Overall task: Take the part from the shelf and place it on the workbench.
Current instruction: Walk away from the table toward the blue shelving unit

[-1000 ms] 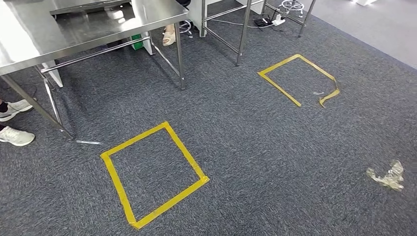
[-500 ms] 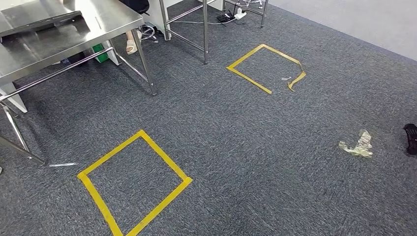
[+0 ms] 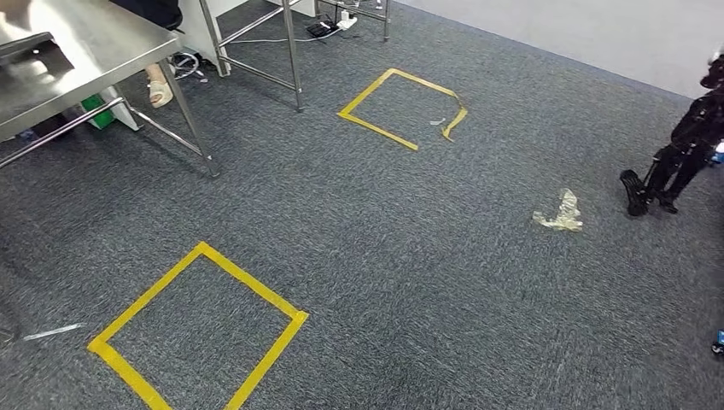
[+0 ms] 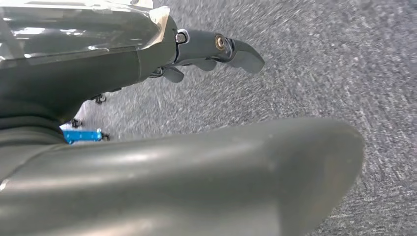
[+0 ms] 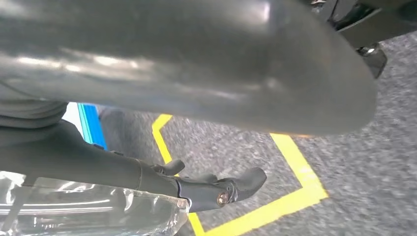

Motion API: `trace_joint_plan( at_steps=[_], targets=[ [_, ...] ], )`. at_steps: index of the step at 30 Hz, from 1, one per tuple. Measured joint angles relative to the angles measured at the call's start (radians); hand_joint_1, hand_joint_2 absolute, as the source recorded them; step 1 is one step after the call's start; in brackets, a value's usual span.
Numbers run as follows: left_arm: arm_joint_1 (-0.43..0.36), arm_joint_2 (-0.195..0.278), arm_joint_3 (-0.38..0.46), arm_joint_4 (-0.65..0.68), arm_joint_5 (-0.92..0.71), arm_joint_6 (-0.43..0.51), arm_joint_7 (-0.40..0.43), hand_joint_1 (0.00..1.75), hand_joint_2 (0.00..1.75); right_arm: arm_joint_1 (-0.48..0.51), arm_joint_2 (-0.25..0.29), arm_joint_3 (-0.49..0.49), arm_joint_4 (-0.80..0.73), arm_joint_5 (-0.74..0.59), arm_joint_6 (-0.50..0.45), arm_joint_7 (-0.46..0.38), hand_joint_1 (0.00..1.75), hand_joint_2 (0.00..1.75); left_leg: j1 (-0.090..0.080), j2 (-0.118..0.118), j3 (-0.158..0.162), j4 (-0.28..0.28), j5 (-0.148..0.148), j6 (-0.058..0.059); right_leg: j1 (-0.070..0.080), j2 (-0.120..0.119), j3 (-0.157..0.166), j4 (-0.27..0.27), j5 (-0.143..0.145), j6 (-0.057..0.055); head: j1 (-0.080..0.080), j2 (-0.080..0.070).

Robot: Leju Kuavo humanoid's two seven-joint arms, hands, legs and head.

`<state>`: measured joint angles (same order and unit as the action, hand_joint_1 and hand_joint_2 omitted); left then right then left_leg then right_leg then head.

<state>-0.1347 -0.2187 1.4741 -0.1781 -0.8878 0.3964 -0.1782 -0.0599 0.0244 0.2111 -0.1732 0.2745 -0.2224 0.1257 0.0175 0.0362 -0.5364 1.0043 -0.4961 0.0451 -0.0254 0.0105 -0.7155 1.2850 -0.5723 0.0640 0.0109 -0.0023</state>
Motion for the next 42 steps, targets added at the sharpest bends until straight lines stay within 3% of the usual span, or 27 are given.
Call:
trace_joint_plan(
  at_steps=[1, 2, 4, 6, 8, 10, 12, 14, 15, 16, 17, 19, 21, 23, 25, 27, 29, 30, 31, 32, 34, 36, 38, 39, 41, 42],
  targets=[
    [0.0, 0.0, -0.001, 0.0, 0.0, 0.0, 0.001, 0.0, 0.0, 0.001, 0.0, 0.0, 0.0, 0.002, 0.0, 0.001, 0.0, 0.0, 0.001, 0.013, 0.001, 0.0, -0.001, -0.001, -0.002, -0.006, 0.019, -0.03, 0.015, 0.01, 0.0, 0.0],
    [0.0, 0.0, -0.002, 0.0, -0.001, 0.0, 0.002, 0.0, 0.0, 0.002, -0.001, 0.0, 0.0, 0.004, 0.0, 0.002, 0.0, 0.0, 0.002, 0.025, 0.002, 0.001, -0.003, -0.004, -0.005, -0.019, 0.057, -0.096, 0.039, 0.02, 0.0, 0.0],
    [-0.001, 0.0, -0.005, 0.0, -0.001, 0.001, 0.004, 0.0, 0.0, -0.003, 0.001, 0.0, 0.0, 0.009, 0.002, 0.003, 0.0, 0.0, -0.002, 0.045, 0.007, 0.002, -0.008, -0.014, -0.004, -0.062, 0.132, -0.229, 0.081, 0.025, 0.002, 0.0],
    [-0.001, 0.001, -0.007, -0.001, -0.001, 0.002, 0.006, 0.0, 0.0, -0.01, 0.004, 0.0, 0.0, 0.016, 0.005, 0.004, 0.0, 0.0, -0.007, 0.063, 0.015, 0.002, -0.013, -0.027, 0.003, -0.081, 0.157, -0.275, 0.096, 0.01, -0.002, 0.0],
    [-0.004, 0.002, -0.008, -0.001, 0.001, 0.006, 0.007, 0.0, 0.0, -0.012, 0.005, 0.0, 0.0, 0.022, 0.009, 0.009, 0.0, 0.0, -0.005, 0.077, 0.023, -0.001, -0.017, -0.039, 0.003, -0.059, 0.154, -0.275, 0.099, -0.009, -0.007, 0.0],
    [-0.006, 0.002, -0.009, -0.001, 0.006, 0.009, 0.007, 0.0, 0.0, -0.014, 0.005, 0.0, 0.0, 0.028, 0.011, 0.014, 0.0, 0.0, 0.001, 0.047, 0.016, 0.028, -0.045, -0.049, -0.004, -0.038, 0.156, -0.279, 0.104, -0.026, -0.011, 0.0],
    [-0.004, 0.002, -0.009, -0.001, 0.009, 0.011, 0.007, 0.0, 0.0, -0.017, 0.008, 0.0, 0.0, 0.033, 0.012, 0.017, 0.0, 0.0, 0.004, -0.01, -0.033, 0.138, -0.11, -0.053, -0.007, -0.017, 0.157, -0.28, 0.108, -0.039, -0.017, 0.0],
    [-0.002, 0.002, -0.009, -0.001, 0.01, 0.012, 0.007, 0.0, 0.0, -0.019, 0.01, 0.0, 0.0, 0.034, 0.013, 0.017, 0.0, 0.0, 0.004, -0.034, -0.096, 0.262, -0.16, -0.053, -0.002, 0.006, 0.155, -0.279, 0.109, -0.044, -0.017, 0.0],
    [-0.001, 0.003, -0.009, -0.001, 0.01, 0.012, 0.007, 0.0, 0.0, -0.019, 0.011, 0.0, 0.0, 0.034, 0.014, 0.017, 0.0, 0.0, 0.004, -0.038, -0.111, 0.285, -0.156, -0.052, -0.001, 0.019, 0.156, -0.279, 0.109, -0.044, -0.017, 0.0],
    [-0.001, 0.003, -0.009, -0.001, 0.01, 0.013, 0.007, 0.0, 0.0, -0.019, 0.011, 0.0, 0.0, 0.034, 0.014, 0.017, 0.0, 0.0, 0.005, -0.04, -0.107, 0.268, -0.132, -0.052, -0.001, 0.032, 0.157, -0.278, 0.109, -0.044, -0.017, 0.0],
    [0.0, 0.004, -0.009, -0.001, 0.01, 0.014, 0.007, 0.0, 0.0, -0.019, 0.011, 0.0, 0.0, 0.034, 0.014, 0.017, 0.0, 0.0, 0.007, -0.045, -0.087, 0.217, -0.094, -0.051, -0.002, 0.046, 0.158, -0.276, 0.108, -0.043, -0.017, 0.0],
    [0.0, 0.006, -0.009, -0.001, 0.012, 0.021, 0.007, 0.0, 0.0, -0.02, 0.012, 0.0, 0.0, 0.035, 0.016, 0.017, 0.0, 0.0, 0.014, -0.09, -0.034, 0.089, -0.031, -0.051, 0.0, 0.072, 0.153, -0.269, 0.106, -0.039, -0.018, 0.0],
    [0.0, 0.006, -0.008, -0.001, 0.017, 0.029, 0.007, 0.0, 0.0, -0.022, 0.014, 0.001, 0.0, 0.039, 0.019, 0.018, 0.0, 0.0, 0.016, -0.126, -0.012, 0.031, -0.015, -0.047, 0.002, 0.094, 0.143, -0.265, 0.108, -0.026, -0.017, 0.0],
    [0.0, 0.006, -0.008, -0.001, 0.022, 0.038, 0.007, 0.0, 0.0, -0.022, 0.014, 0.002, 0.001, 0.046, 0.024, 0.02, 0.0, 0.0, 0.008, -0.109, -0.013, 0.026, -0.011, -0.033, 0.0, 0.111, 0.131, -0.268, 0.115, -0.01, -0.016, 0.0],
    [-0.001, 0.005, -0.008, -0.001, 0.026, 0.043, 0.005, 0.0, 0.0, -0.023, 0.013, 0.003, 0.001, 0.051, 0.027, 0.023, 0.0, 0.0, 0.005, -0.084, -0.01, 0.018, -0.004, -0.015, -0.001, 0.078, 0.114, -0.25, 0.107, -0.003, -0.013, 0.0],
    [-0.001, 0.004, -0.007, -0.001, 0.03, 0.044, 0.002, 0.0, 0.0, -0.03, 0.014, 0.005, 0.001, 0.055, 0.029, 0.024, 0.0, 0.0, 0.003, -0.054, -0.008, 0.012, -0.001, -0.003, 0.0, 0.021, 0.065, -0.152, 0.059, -0.006, -0.007, 0.0],
    [0.0, 0.003, -0.005, -0.001, 0.032, 0.044, 0.003, 0.0, 0.0, -0.037, 0.014, 0.005, 0.001, 0.057, 0.031, 0.025, 0.0, 0.0, 0.0, -0.021, -0.01, 0.012, -0.002, 0.001, 0.0, 0.003, -0.001, -0.015, 0.004, -0.006, -0.003, 0.0],
    [0.0, 0.002, -0.003, -0.001, 0.033, 0.044, 0.004, 0.0, 0.0, -0.037, 0.014, 0.006, 0.001, 0.058, 0.032, 0.025, 0.0, 0.0, -0.001, -0.007, -0.01, 0.012, -0.002, 0.002, 0.0, 0.001, -0.016, 0.02, -0.006, -0.001, -0.003, 0.0],
    [0.0, 0.002, -0.003, -0.001, 0.034, 0.044, 0.005, 0.0, 0.0, -0.037, 0.013, 0.006, 0.001, 0.058, 0.033, 0.026, 0.0, 0.0, 0.0, 0.006, -0.01, 0.012, -0.003, 0.001, -0.002, -0.002, -0.009, 0.011, 0.001, 0.007, -0.003, 0.0],
    [0.0, 0.001, -0.002, -0.001, 0.035, 0.044, 0.006, 0.0, 0.0, -0.036, 0.012, 0.006, 0.001, 0.058, 0.033, 0.027, 0.0, 0.0, 0.001, 0.018, -0.009, 0.012, -0.004, 0.0, -0.003, -0.009, 0.02, -0.039, 0.021, 0.016, -0.003, 0.0],
    [-0.001, 0.0, -0.001, -0.001, 0.036, 0.043, 0.006, 0.0, 0.0, -0.039, 0.01, 0.006, 0.001, 0.057, 0.034, 0.027, 0.0, 0.0, -0.001, 0.039, -0.004, 0.013, -0.008, -0.008, -0.002, -0.05, 0.106, -0.19, 0.07, 0.027, -0.002, 0.0],
    [-0.001, 0.0, -0.001, -0.001, 0.036, 0.039, 0.006, 0.0, 0.0, -0.042, 0.011, 0.006, 0.001, 0.053, 0.033, 0.028, 0.0, 0.0, -0.006, 0.057, 0.003, 0.013, -0.014, -0.021, 0.004, -0.078, 0.149, -0.266, 0.096, 0.015, -0.003, 0.0],
    [-0.003, 0.0, 0.0, -0.001, 0.034, 0.034, 0.006, 0.0, 0.0, -0.04, 0.011, 0.006, 0.001, 0.048, 0.031, 0.03, 0.0, 0.0, -0.007, 0.074, 0.011, 0.009, -0.016, -0.032, 0.01, -0.063, 0.146, -0.268, 0.101, -0.006, -0.005, 0.0],
    [-0.005, 0.0, 0.0, -0.001, 0.033, 0.033, 0.005, 0.0, 0.0, -0.037, 0.01, 0.005, 0.001, 0.046, 0.03, 0.032, 0.0, 0.0, -0.004, 0.074, 0.014, 0.01, -0.02, -0.038, 0.006, -0.052, 0.146, -0.27, 0.102, -0.015, -0.006, 0.0],
    [-0.006, 0.0, 0.0, -0.001, 0.032, 0.032, 0.004, 0.0, 0.0, -0.032, 0.009, 0.005, 0.002, 0.044, 0.028, 0.035, 0.0, 0.0, 0.002, 0.035, -0.002, 0.057, -0.057, -0.046, -0.003, -0.031, 0.15, -0.275, 0.107, -0.032, -0.012, 0.0],
    [-0.006, 0.0, 0.0, -0.001, 0.032, 0.032, 0.004, 0.0, 0.0, -0.031, 0.009, 0.005, 0.002, 0.043, 0.027, 0.035, 0.0, 0.0, 0.004, 0.005, -0.027, 0.113, -0.091, -0.048, -0.006, -0.02, 0.15, -0.276, 0.109, -0.039, -0.016, 0.0]
  ],
)
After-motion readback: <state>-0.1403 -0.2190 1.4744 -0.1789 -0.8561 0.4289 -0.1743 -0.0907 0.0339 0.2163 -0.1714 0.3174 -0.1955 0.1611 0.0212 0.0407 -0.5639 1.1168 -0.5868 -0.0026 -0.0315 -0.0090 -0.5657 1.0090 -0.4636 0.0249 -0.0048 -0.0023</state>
